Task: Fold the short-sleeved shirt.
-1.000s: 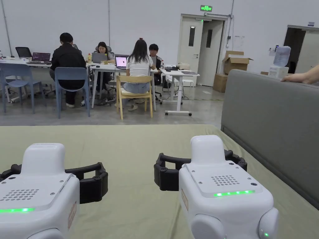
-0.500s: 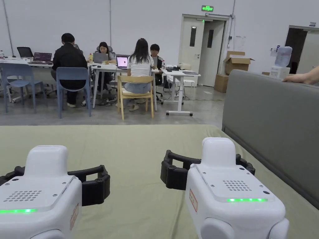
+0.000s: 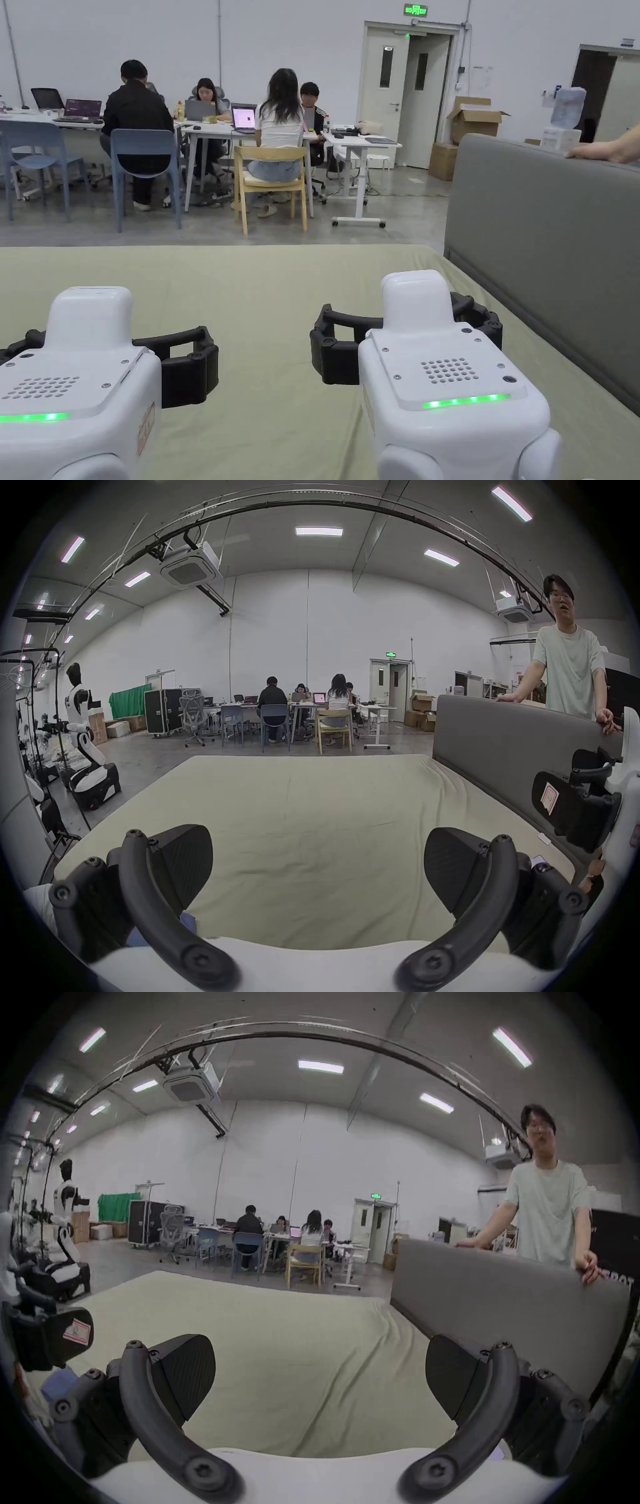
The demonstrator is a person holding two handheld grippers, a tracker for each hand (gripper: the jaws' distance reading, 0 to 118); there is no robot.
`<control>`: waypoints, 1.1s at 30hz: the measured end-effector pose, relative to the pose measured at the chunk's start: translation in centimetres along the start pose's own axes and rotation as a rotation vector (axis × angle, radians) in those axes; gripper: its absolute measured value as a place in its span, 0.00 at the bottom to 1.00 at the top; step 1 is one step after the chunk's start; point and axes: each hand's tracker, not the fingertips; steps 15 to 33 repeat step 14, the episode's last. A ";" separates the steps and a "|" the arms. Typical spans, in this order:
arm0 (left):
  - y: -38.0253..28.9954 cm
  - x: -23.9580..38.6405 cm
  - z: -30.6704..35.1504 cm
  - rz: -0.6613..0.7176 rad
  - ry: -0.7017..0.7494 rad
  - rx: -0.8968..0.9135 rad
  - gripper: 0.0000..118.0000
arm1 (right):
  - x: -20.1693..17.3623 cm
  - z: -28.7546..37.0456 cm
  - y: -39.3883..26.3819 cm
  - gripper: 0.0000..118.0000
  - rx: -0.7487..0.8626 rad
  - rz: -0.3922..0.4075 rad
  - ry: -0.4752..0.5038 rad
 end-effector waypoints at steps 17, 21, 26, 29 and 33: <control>-0.1 -0.2 0.0 -0.001 0.005 -0.010 1.00 | -0.2 -0.2 -0.1 1.00 -0.021 -0.014 0.037; -0.1 -0.2 0.0 -0.001 0.005 -0.010 1.00 | -0.2 -0.2 -0.1 1.00 -0.021 -0.014 0.037; -0.1 -0.2 0.0 -0.001 0.005 -0.010 1.00 | -0.2 -0.2 -0.1 1.00 -0.021 -0.014 0.037; -0.1 -0.2 0.0 -0.001 0.005 -0.010 1.00 | -0.2 -0.2 -0.1 1.00 -0.021 -0.014 0.037; -0.1 -0.2 0.0 -0.001 0.005 -0.010 1.00 | -0.2 -0.2 -0.1 1.00 -0.021 -0.014 0.037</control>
